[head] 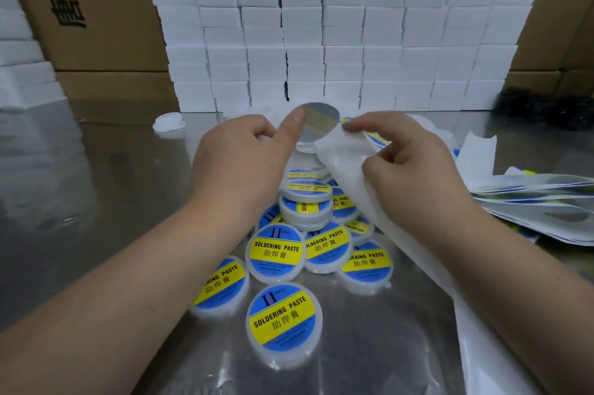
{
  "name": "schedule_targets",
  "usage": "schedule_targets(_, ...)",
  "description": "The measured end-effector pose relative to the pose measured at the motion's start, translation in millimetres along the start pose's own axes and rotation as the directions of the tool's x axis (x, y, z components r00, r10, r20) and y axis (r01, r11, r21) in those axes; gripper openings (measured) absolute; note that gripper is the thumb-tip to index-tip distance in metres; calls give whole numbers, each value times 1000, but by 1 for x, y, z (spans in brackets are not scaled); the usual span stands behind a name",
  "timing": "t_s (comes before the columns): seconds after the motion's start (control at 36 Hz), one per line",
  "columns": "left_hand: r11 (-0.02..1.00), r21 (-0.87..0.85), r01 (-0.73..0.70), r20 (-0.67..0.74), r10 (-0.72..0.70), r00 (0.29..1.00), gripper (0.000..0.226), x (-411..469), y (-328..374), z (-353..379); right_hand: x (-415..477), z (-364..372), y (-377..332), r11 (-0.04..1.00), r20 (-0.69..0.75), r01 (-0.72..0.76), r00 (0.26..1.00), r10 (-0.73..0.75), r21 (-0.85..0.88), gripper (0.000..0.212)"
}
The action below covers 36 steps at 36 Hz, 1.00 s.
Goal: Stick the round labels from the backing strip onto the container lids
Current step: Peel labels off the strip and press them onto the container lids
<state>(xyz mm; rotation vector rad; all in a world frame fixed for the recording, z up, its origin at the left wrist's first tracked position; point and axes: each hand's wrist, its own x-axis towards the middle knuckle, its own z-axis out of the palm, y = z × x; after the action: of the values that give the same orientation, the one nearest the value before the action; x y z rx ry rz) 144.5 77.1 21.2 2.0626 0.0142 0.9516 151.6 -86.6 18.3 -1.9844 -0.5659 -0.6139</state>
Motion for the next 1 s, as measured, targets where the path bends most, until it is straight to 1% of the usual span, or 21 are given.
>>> schedule_targets(0.06,1000,12,4,3,-4,1000,48,-2,2,0,-1,2,-1,1000,16,13,1000,-13,9,54)
schedule_targets(0.14,1000,4,7,-17,-7,1000,54,-2,0,1,0,0,0,998,68,-62,996,62,11,49)
schedule_targets(0.25,1000,15,-24,-21,24,999,51,-4,-2,4,1,-1,1,990,89,-134,988,130,37,43)
schedule_targets(0.33,997,46,-64,-17,65,998,50,-5,-1,5,1,-1,0,968,83,-221,974,212,118,33)
schedule_targets(0.39,996,60,-66,-14,67,998,50,-5,1,4,2,-3,-2,944,118,-272,960,253,189,25)
schedule_targets(0.42,995,67,-68,-9,69,998,51,-5,1,3,2,-4,-3,927,144,-304,950,278,219,24)
schedule_targets(0.5,993,86,-84,4,84,996,50,-5,1,3,3,-5,-4,889,204,-390,915,347,239,38)
schedule_targets(0.56,990,108,-91,5,91,996,48,-5,2,3,4,-4,-3,891,199,-396,913,357,221,41)
schedule_targets(0.72,980,161,-120,40,115,993,43,-8,5,3,4,-4,-3,895,113,-352,936,333,275,30)
schedule_targets(0.86,968,206,-142,70,130,989,41,-6,6,2,5,-5,-1,868,142,-407,913,382,283,27)
schedule_targets(1.0,960,233,-153,91,136,987,42,-5,5,3,5,-5,-1,887,132,-389,921,367,246,17)
